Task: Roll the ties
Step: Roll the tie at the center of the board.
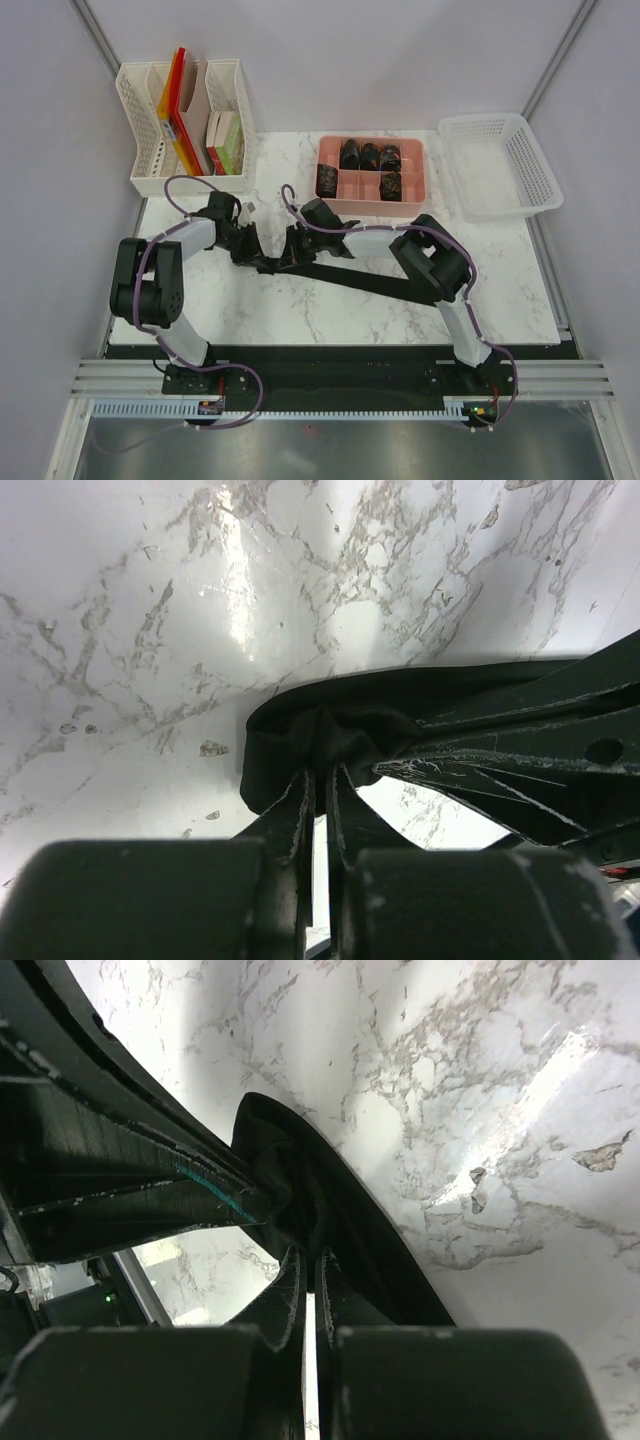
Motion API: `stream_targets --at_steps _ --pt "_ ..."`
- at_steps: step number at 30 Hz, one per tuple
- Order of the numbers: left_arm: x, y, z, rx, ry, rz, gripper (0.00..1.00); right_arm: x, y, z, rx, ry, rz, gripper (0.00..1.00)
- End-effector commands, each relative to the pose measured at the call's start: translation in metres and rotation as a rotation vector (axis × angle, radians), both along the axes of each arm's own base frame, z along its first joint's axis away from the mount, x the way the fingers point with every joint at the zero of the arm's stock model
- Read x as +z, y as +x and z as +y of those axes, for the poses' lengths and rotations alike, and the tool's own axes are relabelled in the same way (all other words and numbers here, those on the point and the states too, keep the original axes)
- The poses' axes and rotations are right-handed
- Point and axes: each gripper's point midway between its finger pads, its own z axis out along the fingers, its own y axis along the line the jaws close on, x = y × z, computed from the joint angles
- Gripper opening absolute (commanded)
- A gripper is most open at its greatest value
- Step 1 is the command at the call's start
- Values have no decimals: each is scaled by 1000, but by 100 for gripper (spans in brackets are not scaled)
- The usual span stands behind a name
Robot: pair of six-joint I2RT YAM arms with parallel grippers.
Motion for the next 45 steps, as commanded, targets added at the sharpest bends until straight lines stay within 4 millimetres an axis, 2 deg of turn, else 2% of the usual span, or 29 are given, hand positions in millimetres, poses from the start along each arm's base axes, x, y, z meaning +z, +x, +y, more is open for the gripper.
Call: stream_targets --at_steps 1,2,3,4,5,8,9,10,13,14,16,17,22,30,34,40,45 --pt "0 -7 17 -81 65 -92 20 -2 5 2 -4 25 6 0" --pt "8 -6 17 -105 43 -137 28 -5 4 1 -1 25 20 0" --pt "30 1 15 -171 21 -265 38 -7 4 -2 -12 25 40 0" --pt "35 0 20 -195 28 -309 56 -11 -1 -4 -5 26 61 0" --pt "43 2 22 -236 37 -371 61 -12 -1 -5 -6 27 73 0" --pt "71 -1 27 -427 50 -609 71 -16 -5 -6 6 41 103 0" --pt "78 -6 21 -479 24 -658 74 -18 -7 -6 5 42 119 0" --pt "86 -8 30 -486 45 -715 75 -17 -8 -5 13 59 126 0" --pt "91 -24 29 -704 73 -881 75 -22 -12 -2 22 78 168 0" --pt "91 -26 31 -839 125 -979 76 -21 -16 -1 40 93 188 0" --pt "84 -40 29 -987 133 -1049 76 -23 -18 0 46 113 205 0" --pt "83 -38 30 -1101 181 -1128 76 -21 -21 0 59 124 215 0" --pt "71 -47 22 -1323 146 -1241 75 -19 -29 3 86 169 255 0" --pt "37 -41 18 -1449 90 -1164 75 -20 -41 1 139 177 273 0" --pt "28 -38 16 -1485 88 -1149 78 -19 -46 5 169 172 257 0" --pt "27 -18 18 -1471 147 -1166 81 -21 -53 7 192 158 253 0" --pt "8 -15 25 -1518 170 -1114 78 -18 -51 8 192 166 244 0"
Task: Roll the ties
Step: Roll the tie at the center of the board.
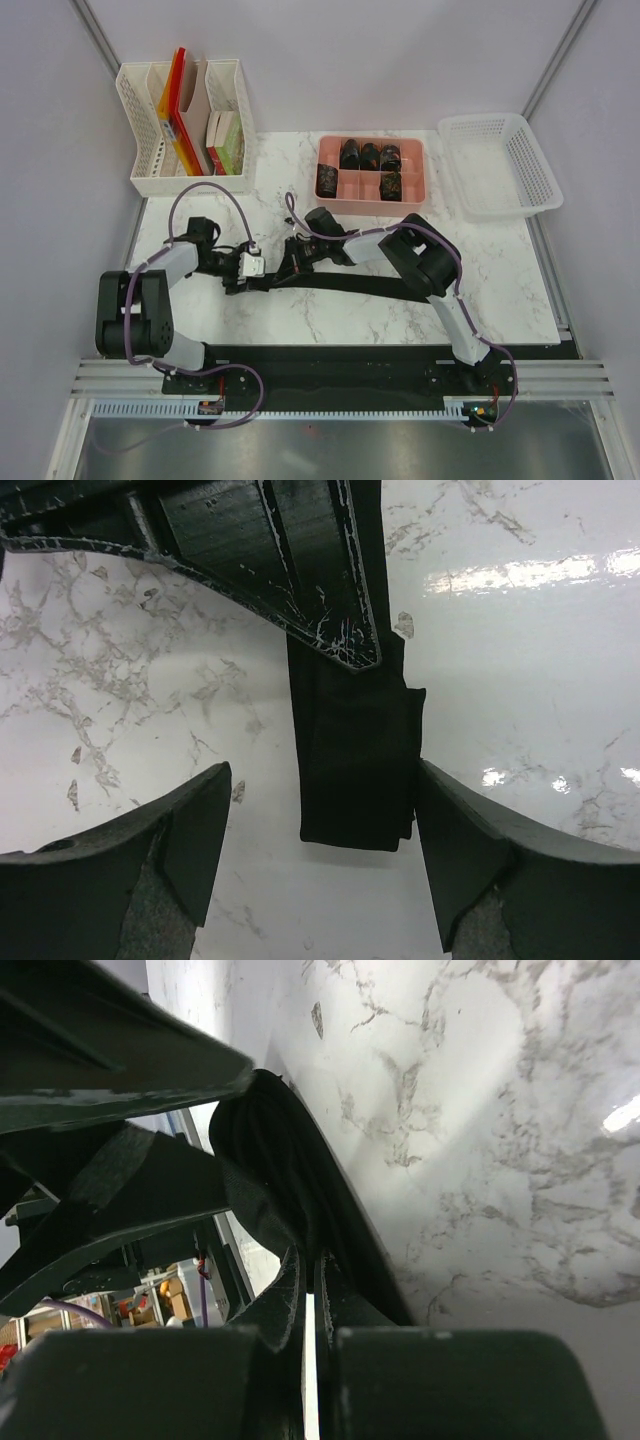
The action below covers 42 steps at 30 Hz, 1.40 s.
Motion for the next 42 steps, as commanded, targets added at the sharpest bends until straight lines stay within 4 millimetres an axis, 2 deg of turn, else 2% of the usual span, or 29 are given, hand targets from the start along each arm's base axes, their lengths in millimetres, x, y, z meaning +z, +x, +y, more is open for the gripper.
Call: stream_targets --at_steps 1,5,6,10,17,19,21,24,27,29,34,37,39,42 --pt "-4 19 4 -42 48 -74 78 -12 -5 -1 26 -21 -7 0" --pt "-11 16 8 -37 69 -36 70 -5 -2 1 18 -15 -26 0" --pt "-12 14 0 -63 66 -32 68 -1 0 3 13 -10 -36 0" --pt "-7 18 -5 -37 45 -6 65 12 5 9 15 19 -59 0" --pt "-12 16 -3 -46 79 7 37 38 15 18 9 68 -98 0" --pt "-13 14 -2 -51 84 18 34 37 15 17 11 61 -105 0" --pt "-12 13 -2 -54 87 26 32 28 17 12 -1 21 -109 0" --pt "-13 12 0 -45 100 44 29 4 20 1 -26 -60 -110 0" --pt "-15 3 5 -61 128 76 24 -1 28 -5 -64 -85 -120 0" --pt "-17 -7 7 -81 142 113 21 17 33 -2 -76 -39 -126 0" --pt "-16 -12 5 -115 133 126 17 69 28 10 -44 94 -143 4" --pt "-15 -9 7 -110 143 148 16 80 22 13 -29 113 -151 4" --pt "-15 -10 7 -110 144 168 15 78 21 13 -25 104 -158 4" --pt "-13 -8 7 -109 141 166 16 54 24 10 -24 42 -167 3"
